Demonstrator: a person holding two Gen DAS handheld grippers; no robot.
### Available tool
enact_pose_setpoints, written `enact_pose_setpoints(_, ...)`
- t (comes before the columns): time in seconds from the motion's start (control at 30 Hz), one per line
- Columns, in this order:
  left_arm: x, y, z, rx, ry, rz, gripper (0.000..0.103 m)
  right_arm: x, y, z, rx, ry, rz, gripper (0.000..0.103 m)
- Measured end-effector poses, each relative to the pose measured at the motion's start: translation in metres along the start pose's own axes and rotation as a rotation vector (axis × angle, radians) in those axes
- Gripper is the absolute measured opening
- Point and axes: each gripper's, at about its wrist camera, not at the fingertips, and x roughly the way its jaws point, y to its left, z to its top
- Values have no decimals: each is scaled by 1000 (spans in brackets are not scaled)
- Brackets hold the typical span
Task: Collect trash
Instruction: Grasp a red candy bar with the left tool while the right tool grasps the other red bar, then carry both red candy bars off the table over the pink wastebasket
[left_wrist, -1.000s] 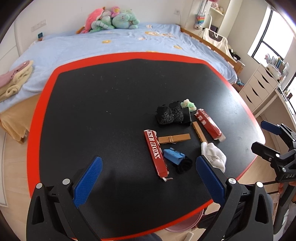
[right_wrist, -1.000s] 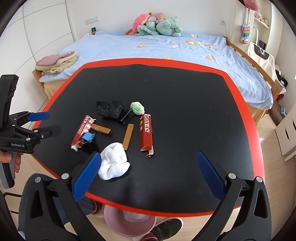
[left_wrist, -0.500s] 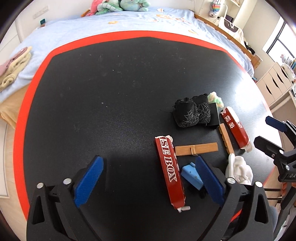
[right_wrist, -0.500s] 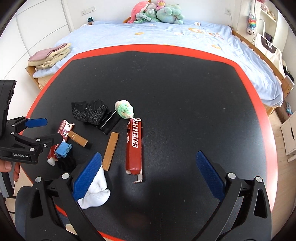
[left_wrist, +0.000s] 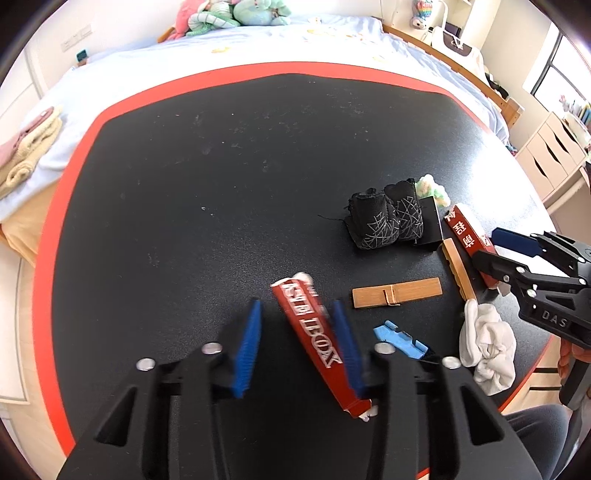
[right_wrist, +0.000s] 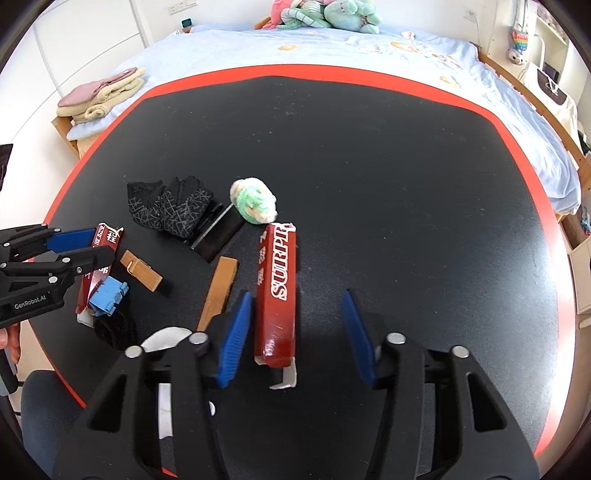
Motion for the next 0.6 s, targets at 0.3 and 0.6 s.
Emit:
enact_pose_setpoints(0.3,-4,5,-3,1,-28,-42,14,-6,-4,-2,9,-11,5,14)
enact_pose_setpoints(0.6,-39,6,-18,53,-99,-77,14,-50,-2,-12,26,-80,17,14)
